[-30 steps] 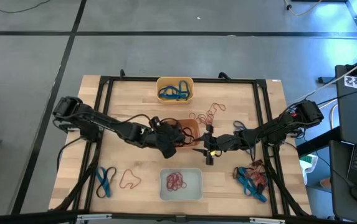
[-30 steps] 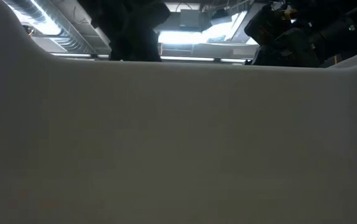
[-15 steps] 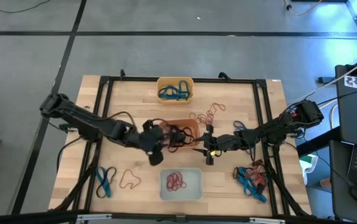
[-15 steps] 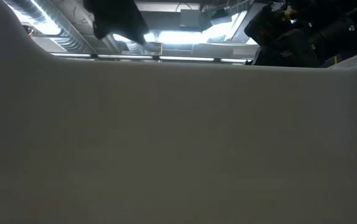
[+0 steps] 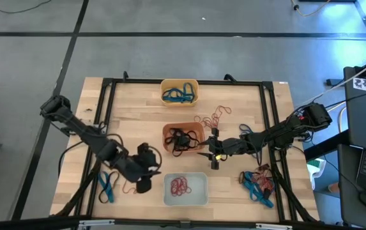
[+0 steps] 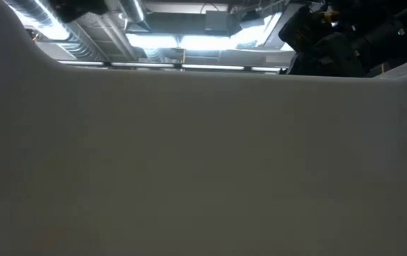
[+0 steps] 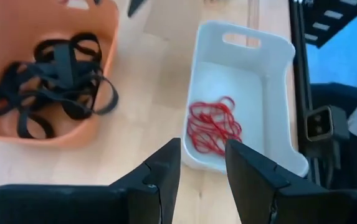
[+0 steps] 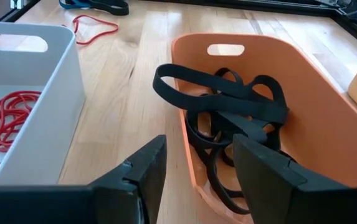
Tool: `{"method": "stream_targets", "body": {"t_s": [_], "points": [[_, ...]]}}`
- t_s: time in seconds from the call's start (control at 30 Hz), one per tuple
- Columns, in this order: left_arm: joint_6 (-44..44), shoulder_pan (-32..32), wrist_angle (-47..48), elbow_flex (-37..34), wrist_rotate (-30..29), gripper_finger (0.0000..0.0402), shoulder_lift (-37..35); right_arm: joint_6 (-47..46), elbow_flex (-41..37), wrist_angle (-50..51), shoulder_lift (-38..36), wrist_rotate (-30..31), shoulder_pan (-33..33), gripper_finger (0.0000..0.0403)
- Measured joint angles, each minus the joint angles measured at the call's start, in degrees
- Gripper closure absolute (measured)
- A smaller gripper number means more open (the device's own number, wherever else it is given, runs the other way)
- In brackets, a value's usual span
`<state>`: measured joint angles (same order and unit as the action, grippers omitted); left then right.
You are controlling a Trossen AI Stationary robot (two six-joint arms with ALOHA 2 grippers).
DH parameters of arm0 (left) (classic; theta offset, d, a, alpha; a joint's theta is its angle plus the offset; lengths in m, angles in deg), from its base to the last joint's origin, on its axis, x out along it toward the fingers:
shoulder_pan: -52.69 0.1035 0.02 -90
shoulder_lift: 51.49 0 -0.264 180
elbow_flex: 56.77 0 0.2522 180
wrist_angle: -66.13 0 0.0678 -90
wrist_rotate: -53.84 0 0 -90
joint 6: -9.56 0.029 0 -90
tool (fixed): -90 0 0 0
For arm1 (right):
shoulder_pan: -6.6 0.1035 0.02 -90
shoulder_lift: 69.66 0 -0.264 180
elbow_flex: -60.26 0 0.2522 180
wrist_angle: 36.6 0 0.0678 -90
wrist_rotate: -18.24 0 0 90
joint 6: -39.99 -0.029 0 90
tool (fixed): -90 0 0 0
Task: Sort rubber bands into baskets
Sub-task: Put the black rubber band in the orange bin
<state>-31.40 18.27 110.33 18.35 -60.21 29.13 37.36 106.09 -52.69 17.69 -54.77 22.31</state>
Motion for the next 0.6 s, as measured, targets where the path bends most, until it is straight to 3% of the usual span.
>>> {"method": "stream_targets", "body": {"t_s": [0.23, 0.6], "points": [[0.98, -1.23, -0.43, 0.02, -3.98, 0.0279, 3.07, 0.00, 0.00, -0.08, 0.00, 0.02, 0.01, 0.0221], [12.86, 7.22, -10.82, 0.02, -5.14, 0.0279, 13.82, 0.00, 0.00, -0.17, 0.00, 0.09, -0.01, 0.0221]]}}
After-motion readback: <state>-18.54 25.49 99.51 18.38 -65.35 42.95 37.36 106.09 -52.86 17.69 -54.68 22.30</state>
